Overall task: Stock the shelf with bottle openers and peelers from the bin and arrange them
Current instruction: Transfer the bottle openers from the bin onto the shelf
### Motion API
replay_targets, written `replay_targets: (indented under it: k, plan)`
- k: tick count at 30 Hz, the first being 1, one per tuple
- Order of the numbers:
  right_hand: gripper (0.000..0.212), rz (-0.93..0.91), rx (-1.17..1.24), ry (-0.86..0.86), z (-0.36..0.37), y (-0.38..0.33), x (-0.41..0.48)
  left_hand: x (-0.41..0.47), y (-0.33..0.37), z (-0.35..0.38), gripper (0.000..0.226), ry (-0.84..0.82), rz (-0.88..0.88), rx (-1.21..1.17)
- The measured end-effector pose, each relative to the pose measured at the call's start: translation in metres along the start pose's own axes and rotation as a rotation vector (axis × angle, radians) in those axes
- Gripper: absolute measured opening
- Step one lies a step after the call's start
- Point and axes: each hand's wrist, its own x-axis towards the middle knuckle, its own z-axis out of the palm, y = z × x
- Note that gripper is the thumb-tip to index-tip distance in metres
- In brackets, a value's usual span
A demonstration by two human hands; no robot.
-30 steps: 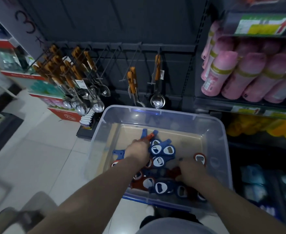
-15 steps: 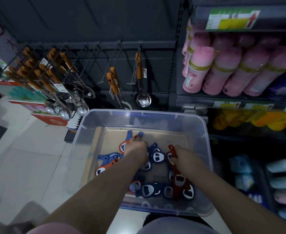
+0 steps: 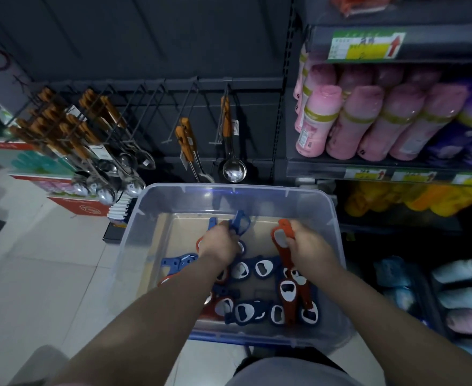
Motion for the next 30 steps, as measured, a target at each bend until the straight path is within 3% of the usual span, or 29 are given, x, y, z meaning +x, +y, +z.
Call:
replay_targets:
  k: [5,11,20,25,30]
  plan:
    - [0.028,-0.004,0.151,0.21,-0.018,-0.012,-0.017,-0.01,0.022,-0.022,0.009,0.031,0.121,-0.274]
    - [0.028,0.108,0.183,0.543,-0.069,0.011,-0.064,-0.025,0.102,-0.018,0.016,-0.001,0.393,-0.27]
    - [0.028,0.47,0.134,0.952,-0.175,0.122,-0.191,-0.124,0.275,0.049,0.007,-0.12,0.887,-0.19]
    - [0.027,0.694,0.065,1.091,-0.233,0.198,-0.277,-0.194,0.378,0.115,0.016,-0.255,0.994,-0.184]
    - [0.029,0.926,0.073,1.112,-0.275,0.274,-0.362,-0.271,0.465,0.184,0.018,-0.311,1.103,-0.089]
